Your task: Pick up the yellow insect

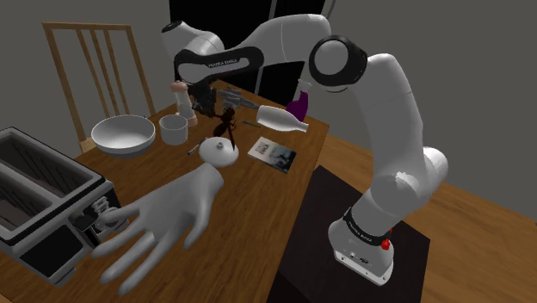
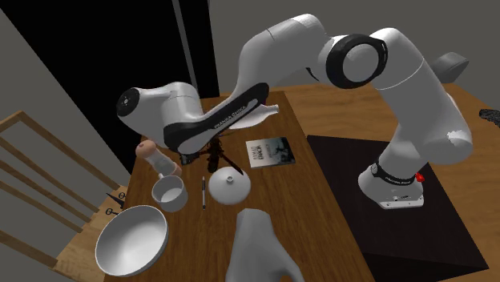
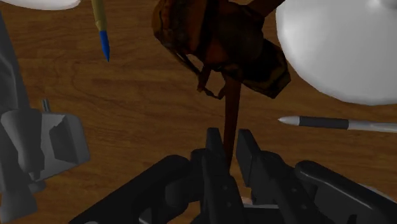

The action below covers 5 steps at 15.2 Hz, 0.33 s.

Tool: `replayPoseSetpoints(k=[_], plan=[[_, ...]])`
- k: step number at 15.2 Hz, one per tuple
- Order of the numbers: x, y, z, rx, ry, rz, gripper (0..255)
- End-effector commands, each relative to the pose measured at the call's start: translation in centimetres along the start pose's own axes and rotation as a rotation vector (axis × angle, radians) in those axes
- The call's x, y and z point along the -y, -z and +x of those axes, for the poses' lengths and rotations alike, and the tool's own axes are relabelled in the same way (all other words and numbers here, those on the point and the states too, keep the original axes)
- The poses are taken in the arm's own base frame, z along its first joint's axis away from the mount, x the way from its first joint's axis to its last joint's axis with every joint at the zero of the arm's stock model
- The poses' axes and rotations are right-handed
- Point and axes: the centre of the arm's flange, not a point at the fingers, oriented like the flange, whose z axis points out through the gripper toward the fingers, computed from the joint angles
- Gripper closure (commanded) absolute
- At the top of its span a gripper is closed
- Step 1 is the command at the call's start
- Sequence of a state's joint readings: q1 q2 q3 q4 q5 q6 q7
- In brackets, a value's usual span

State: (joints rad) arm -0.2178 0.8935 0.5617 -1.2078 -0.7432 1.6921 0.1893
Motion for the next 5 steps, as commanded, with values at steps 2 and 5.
replayPoseSetpoints(k=[2, 5], plan=[[-0.2, 1.2, -0.5, 0.011, -0.002, 0.025, 255], [-0.3, 1.7, -0.6, 0.011, -0.002, 0.025, 255]])
